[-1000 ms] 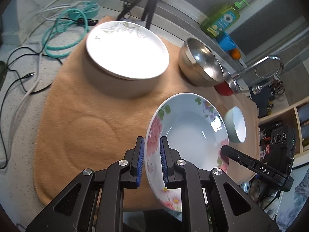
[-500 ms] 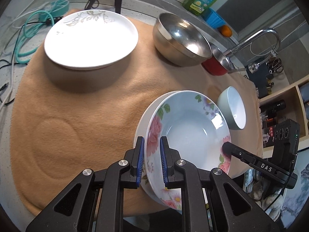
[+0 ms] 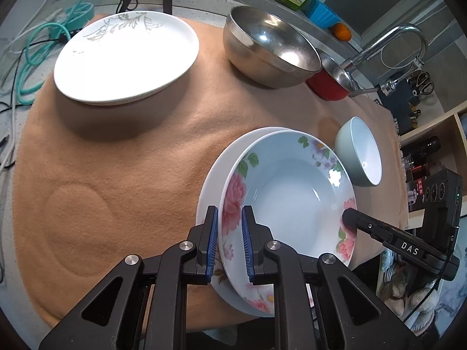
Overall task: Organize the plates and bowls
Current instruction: 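Lift the pink-rose plate with both tools and carry it over the pink-blossom plate, then lower the pink-rose plate into the pink-blossom plate and open both tools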
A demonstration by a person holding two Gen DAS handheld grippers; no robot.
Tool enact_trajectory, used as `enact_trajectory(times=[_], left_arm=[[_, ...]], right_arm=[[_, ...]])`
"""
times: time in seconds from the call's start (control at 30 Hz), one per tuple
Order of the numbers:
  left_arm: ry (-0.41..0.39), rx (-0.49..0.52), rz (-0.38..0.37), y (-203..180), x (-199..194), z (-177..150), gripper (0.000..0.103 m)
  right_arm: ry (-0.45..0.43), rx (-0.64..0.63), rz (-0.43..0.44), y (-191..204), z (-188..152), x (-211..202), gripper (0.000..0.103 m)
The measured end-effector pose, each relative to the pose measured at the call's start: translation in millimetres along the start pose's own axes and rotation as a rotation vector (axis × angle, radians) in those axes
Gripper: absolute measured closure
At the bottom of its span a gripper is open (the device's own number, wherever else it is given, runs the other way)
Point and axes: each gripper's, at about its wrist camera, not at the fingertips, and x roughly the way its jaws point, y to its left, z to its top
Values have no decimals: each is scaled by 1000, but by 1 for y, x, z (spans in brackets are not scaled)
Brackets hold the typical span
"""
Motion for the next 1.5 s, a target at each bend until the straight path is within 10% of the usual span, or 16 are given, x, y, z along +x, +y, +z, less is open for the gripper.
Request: enact_trajectory(times=[1.5], left_arm=[[-15,19,24,6,-13,5,89]], right_arm=[[-17,-72,-78,10,2,-5,80]])
